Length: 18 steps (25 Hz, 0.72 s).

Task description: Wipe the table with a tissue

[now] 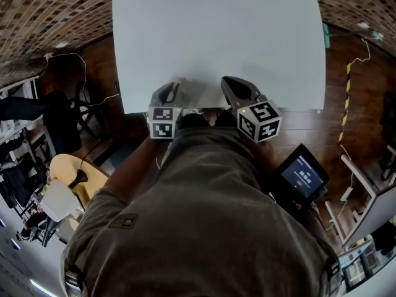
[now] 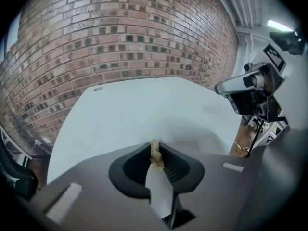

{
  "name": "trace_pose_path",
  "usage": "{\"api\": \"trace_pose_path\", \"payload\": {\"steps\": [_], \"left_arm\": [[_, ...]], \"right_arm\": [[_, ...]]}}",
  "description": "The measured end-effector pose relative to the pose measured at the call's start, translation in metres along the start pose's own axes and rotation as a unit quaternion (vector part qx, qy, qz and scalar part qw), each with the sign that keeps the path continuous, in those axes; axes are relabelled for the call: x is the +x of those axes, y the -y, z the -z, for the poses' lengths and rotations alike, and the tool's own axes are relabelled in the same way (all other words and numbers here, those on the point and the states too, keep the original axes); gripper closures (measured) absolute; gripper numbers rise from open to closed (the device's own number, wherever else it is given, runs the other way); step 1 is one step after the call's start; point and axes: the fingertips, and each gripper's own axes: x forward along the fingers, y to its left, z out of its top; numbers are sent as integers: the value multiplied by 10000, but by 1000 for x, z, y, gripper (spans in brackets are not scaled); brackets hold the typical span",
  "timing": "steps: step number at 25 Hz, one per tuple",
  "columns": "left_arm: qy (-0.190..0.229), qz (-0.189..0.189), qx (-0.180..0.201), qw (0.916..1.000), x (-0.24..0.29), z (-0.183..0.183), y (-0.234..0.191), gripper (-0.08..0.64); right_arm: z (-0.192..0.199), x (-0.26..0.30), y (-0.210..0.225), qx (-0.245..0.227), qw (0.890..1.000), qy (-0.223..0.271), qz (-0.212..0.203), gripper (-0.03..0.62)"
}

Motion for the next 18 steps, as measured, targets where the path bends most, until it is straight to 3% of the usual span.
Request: {"api": "trace_pose_path", "payload": {"steps": [8, 18], "left_arm": [[-39, -103, -18, 9999, -4, 7, -12, 505], [80, 620, 453, 9970, 22, -21, 53, 505]], "right_arm": [[-4, 5, -4, -19, 10000, 9, -16, 578], [-3, -23, 22, 159, 9990, 222, 359, 578]]}}
